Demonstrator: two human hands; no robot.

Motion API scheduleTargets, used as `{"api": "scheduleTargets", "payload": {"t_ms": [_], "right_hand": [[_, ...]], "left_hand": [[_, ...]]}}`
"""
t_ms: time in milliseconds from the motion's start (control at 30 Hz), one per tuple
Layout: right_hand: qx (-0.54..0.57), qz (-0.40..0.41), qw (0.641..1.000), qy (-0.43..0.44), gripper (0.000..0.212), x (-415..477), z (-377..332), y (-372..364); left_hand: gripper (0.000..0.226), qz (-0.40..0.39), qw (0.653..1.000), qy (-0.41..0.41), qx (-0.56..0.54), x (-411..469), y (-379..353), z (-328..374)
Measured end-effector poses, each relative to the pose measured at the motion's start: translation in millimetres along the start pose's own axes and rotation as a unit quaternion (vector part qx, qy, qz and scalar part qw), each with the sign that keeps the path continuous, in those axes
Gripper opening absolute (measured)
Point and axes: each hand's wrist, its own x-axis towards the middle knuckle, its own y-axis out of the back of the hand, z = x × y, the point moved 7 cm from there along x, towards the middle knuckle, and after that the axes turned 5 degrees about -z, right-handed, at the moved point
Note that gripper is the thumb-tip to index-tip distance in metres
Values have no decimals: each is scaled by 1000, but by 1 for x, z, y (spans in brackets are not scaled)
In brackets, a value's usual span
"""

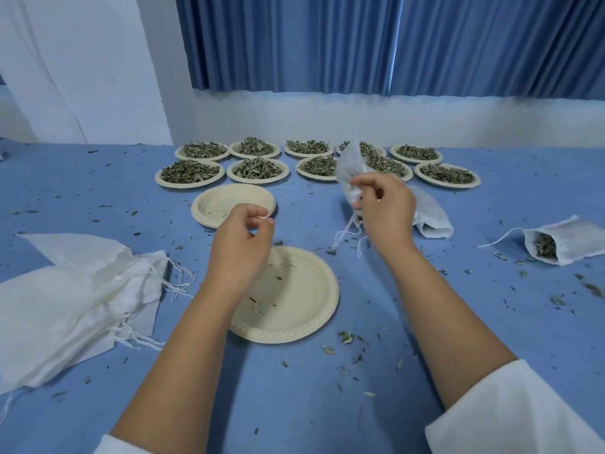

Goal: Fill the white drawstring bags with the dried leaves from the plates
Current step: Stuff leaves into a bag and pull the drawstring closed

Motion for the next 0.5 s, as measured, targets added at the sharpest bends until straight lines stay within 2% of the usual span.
{"api": "scheduleTargets", "payload": {"t_ms": [100,233,300,500], "right_hand": [[-1,53,998,-27,34,12,23,19],[106,99,975,-169,26,14,66,27],[114,92,967,-209,25,12,77,24],[136,74,968,-197,26,12,74,20]], "left_hand": [[8,0,1000,12,15,1,0,-5],[12,3,999,16,39,2,2,-6],[12,2,999,20,43,3,2,-7],[10,-5,999,13,52,2,2,-7]]}}
